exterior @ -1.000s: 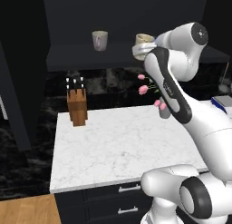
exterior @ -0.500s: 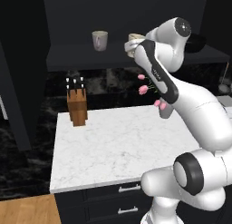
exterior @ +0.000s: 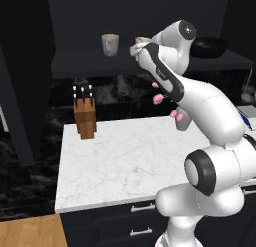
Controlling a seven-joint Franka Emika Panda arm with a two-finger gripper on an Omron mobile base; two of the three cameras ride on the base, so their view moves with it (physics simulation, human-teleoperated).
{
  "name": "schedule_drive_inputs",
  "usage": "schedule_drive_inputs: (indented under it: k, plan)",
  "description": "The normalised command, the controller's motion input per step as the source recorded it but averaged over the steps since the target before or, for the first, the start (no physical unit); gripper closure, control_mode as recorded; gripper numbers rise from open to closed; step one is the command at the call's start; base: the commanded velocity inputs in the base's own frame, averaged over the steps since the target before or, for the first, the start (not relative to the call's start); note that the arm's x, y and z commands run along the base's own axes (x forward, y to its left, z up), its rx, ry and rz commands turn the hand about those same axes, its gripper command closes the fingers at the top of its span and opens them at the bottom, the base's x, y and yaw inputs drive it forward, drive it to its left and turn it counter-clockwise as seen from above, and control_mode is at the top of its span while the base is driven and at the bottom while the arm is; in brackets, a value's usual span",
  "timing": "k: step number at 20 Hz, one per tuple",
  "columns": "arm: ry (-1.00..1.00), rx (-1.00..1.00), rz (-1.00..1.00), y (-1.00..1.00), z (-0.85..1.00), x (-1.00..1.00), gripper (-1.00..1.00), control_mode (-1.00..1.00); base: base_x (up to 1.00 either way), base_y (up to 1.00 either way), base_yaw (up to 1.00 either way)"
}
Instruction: Gather all objects into one cabinet and sort the glasses and bowls to opposite sides.
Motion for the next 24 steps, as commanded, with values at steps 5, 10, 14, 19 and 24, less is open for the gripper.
schedule_drive_inputs:
  k: [5,10,14,19,24]
  plan:
    - [0.03,0.00,0.00,0.04,-0.05,0.51,1.00,-1.00,0.00,0.00,0.00]
    - [0.01,0.00,0.00,0.04,-0.08,0.46,1.00,-1.00,0.00,0.00,0.00]
    - [0.01,0.00,0.00,0.08,-0.11,0.39,1.00,-1.00,0.00,0.00,0.00]
    - [0.00,0.00,0.00,0.16,-0.18,0.20,-1.00,-1.00,0.00,0.00,0.00]
    - [-0.05,0.00,0.00,0.03,-0.12,-0.08,-1.00,-1.00,0.00,0.00,0.00]
